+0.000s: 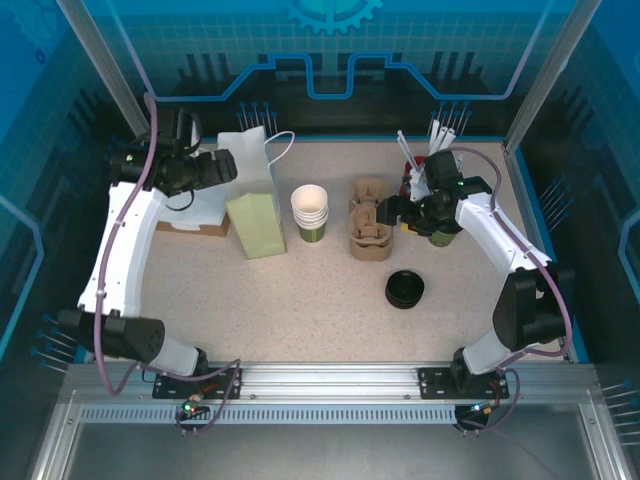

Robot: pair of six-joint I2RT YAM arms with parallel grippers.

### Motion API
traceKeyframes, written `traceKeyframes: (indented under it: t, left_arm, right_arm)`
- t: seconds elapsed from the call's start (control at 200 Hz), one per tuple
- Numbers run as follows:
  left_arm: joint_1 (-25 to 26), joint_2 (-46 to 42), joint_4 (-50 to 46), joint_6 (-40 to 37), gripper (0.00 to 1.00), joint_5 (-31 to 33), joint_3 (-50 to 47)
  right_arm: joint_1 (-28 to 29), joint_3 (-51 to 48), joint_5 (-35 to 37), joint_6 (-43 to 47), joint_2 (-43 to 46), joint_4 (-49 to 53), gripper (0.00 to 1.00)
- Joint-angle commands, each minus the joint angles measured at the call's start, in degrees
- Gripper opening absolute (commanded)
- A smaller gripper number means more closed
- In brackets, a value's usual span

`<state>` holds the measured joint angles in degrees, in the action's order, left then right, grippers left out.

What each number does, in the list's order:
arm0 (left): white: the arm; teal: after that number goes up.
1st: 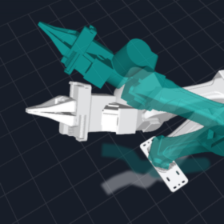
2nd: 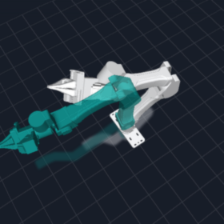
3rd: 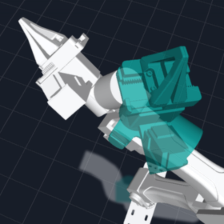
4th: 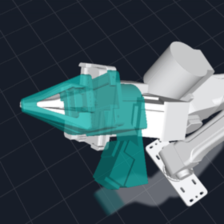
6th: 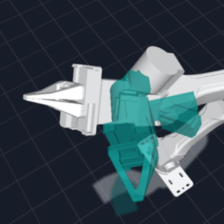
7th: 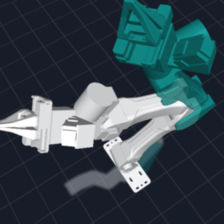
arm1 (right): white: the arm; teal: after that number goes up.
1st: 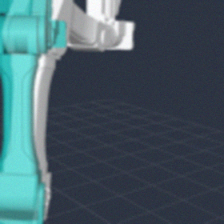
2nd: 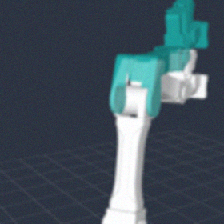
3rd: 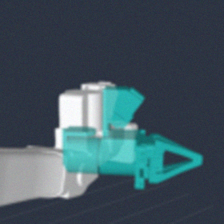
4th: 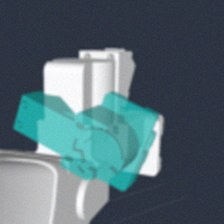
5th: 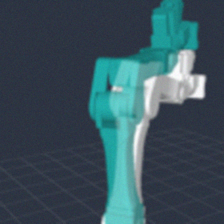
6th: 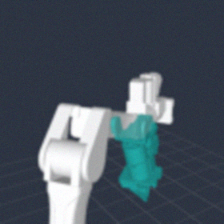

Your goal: Pack the takeout coffee

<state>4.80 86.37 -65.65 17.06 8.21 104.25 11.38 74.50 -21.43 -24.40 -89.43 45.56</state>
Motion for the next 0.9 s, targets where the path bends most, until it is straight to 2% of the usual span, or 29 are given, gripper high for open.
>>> traceKeyframes:
  t: [0.0, 0.145, 0.235, 0.45, 0.891]
  left_arm:
    - [-0.5, 3.1, -0.2, -2.9, 0.87, 2.6, 2.6]
    - [-0.5, 5.9, 1.0, -4.2, 0.77, 4.0, 2.8]
    - [-0.5, 7.3, 0.9, -4.8, 0.74, 4.8, 3.1]
    - [-0.5, 9.9, 0.9, -6.0, 0.59, 4.1, 3.9]
    - [-0.5, 10.4, 1.0, -6.1, 0.35, 2.3, 3.7]
  right_arm:
    - [0.7, 1.3, 0.4, 0.7, 0.3, 0.8, 0.8]
    - [0.7, 1.2, 0.6, 0.8, 0.5, 1.0, 0.8]
    - [0.7, 1.2, 0.8, 0.8, 0.6, 1.1, 0.8]
    - [0.7, 1.3, 0.8, 0.8, 0.7, 1.3, 0.8]
    - [0.7, 1.3, 0.8, 0.8, 0.7, 1.4, 0.8]
